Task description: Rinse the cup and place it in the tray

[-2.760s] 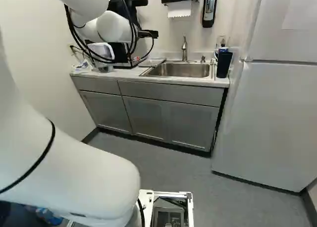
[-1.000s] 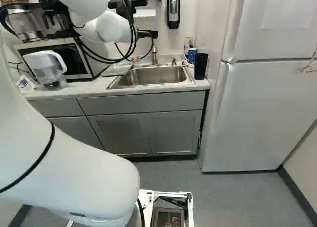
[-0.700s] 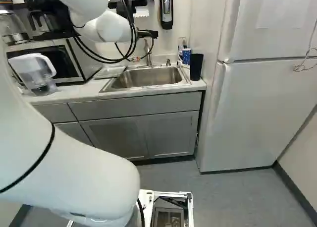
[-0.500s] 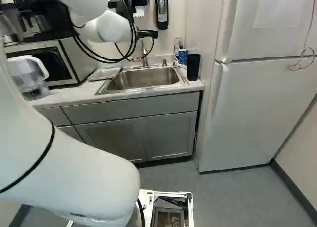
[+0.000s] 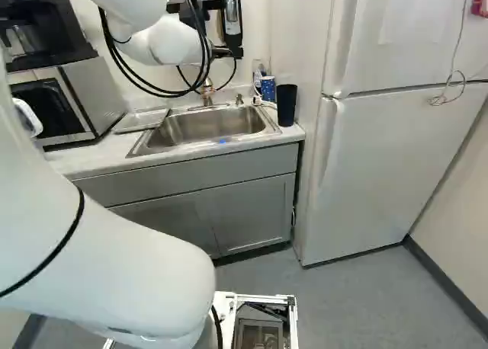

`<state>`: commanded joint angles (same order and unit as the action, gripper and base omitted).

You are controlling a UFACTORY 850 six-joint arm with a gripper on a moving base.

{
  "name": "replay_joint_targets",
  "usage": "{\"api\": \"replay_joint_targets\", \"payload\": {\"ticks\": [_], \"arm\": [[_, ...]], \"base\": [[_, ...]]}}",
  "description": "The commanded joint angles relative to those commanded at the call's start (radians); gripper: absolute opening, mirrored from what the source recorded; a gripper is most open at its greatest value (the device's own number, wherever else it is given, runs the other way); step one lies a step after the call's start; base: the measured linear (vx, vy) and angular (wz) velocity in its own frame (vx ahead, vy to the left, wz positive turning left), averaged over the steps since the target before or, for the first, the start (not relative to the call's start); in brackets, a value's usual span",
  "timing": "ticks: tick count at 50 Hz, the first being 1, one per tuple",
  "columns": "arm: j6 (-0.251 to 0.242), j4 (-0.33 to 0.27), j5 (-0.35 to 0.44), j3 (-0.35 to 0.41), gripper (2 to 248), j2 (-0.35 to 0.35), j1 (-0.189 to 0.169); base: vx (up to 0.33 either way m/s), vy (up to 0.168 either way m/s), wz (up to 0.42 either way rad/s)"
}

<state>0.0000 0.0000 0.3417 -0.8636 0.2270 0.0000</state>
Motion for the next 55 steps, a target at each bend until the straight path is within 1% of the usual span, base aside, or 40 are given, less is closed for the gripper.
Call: {"api": "replay_joint_targets", "payload": {"ticks": [7,30,55], "arm": [[0.0,0.0,0.0,0.0,247,0.0,0.0],[0.0,0.0,0.0,0.0,247,0.0,0.0],[0.0,0.0,0.0,-0.009,247,-0.01,0.0]], "base": [[0.099,0.042,-0.186],[0.087,0.069,-0.022],[0.003,0.002,0.0]]}}
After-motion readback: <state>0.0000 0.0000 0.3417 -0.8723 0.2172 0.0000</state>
